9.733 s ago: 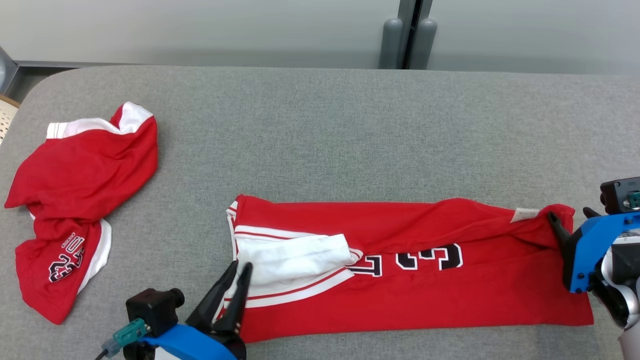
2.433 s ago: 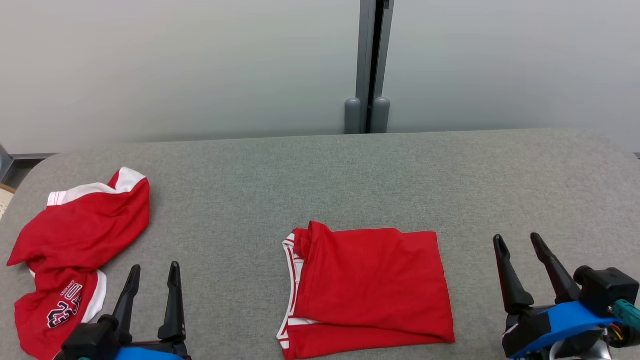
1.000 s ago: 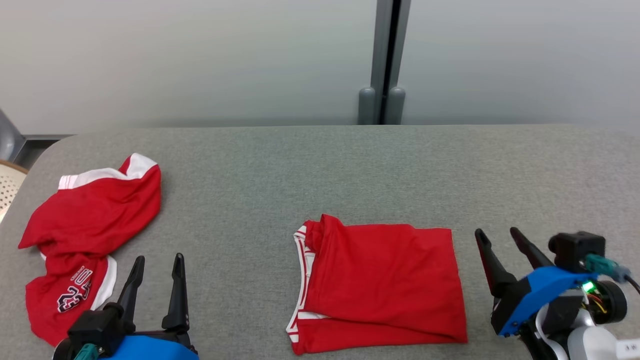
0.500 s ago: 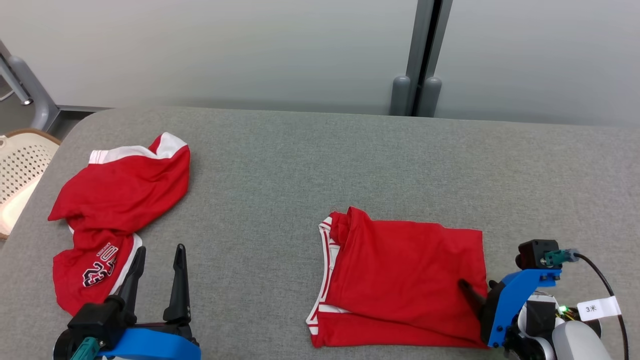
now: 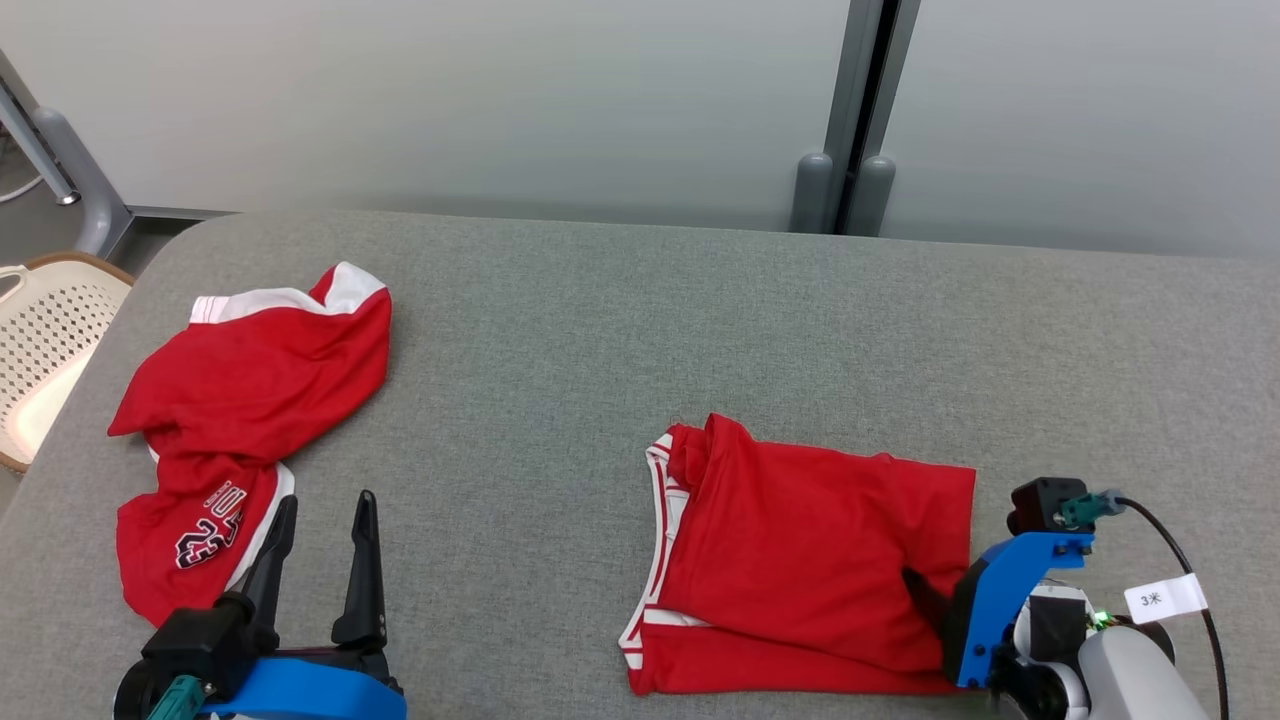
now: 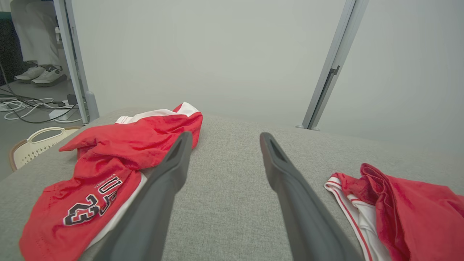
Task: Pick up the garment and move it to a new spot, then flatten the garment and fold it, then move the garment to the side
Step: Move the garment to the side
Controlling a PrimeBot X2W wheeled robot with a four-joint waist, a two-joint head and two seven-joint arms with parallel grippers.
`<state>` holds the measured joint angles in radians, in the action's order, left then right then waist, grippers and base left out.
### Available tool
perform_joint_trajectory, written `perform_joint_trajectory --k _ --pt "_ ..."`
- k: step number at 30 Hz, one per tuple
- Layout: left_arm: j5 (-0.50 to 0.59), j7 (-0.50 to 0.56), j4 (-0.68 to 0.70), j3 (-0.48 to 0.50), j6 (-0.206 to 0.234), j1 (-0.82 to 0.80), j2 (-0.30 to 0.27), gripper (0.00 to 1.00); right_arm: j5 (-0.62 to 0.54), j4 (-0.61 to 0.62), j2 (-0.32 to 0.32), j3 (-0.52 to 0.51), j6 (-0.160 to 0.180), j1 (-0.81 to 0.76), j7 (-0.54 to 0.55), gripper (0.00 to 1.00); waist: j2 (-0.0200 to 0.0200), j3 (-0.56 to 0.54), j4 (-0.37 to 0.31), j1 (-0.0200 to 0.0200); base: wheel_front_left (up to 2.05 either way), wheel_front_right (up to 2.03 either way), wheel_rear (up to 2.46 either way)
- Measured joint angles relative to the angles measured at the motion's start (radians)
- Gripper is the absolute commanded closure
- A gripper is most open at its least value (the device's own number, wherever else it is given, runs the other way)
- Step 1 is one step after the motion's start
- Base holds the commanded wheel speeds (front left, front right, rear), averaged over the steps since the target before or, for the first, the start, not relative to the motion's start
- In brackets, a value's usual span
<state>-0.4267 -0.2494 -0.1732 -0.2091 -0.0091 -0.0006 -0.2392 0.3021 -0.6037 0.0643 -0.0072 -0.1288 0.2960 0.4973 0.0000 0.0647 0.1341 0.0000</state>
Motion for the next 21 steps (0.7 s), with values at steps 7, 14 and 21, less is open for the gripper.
perform_joint_trajectory --k 7,14,21 --pt "-0.002 -0.001 -0.002 -0.002 0.0 0.0 0.0 0.0 -0.067 0.0 -0.006 0.04 -0.001 0.012 -0.023 1.0 0.0 -0.003 -0.001 0.0 0.0 0.0 0.0" --pt "-0.005 -0.005 0.012 0.001 0.0 0.001 -0.002 0.0 -0.083 0.101 0.167 0.285 -0.002 0.135 0.008 1.0 0.0 0.008 -0.031 0.0 0.0 0.0 0.0" --pt "-0.003 -0.009 0.036 0.008 -0.004 -0.019 -0.003 0.0 0.01 0.173 0.375 0.559 -0.002 0.359 -0.003 1.0 0.0 0.057 -0.091 0.0001 0.0 0.0 0.0"
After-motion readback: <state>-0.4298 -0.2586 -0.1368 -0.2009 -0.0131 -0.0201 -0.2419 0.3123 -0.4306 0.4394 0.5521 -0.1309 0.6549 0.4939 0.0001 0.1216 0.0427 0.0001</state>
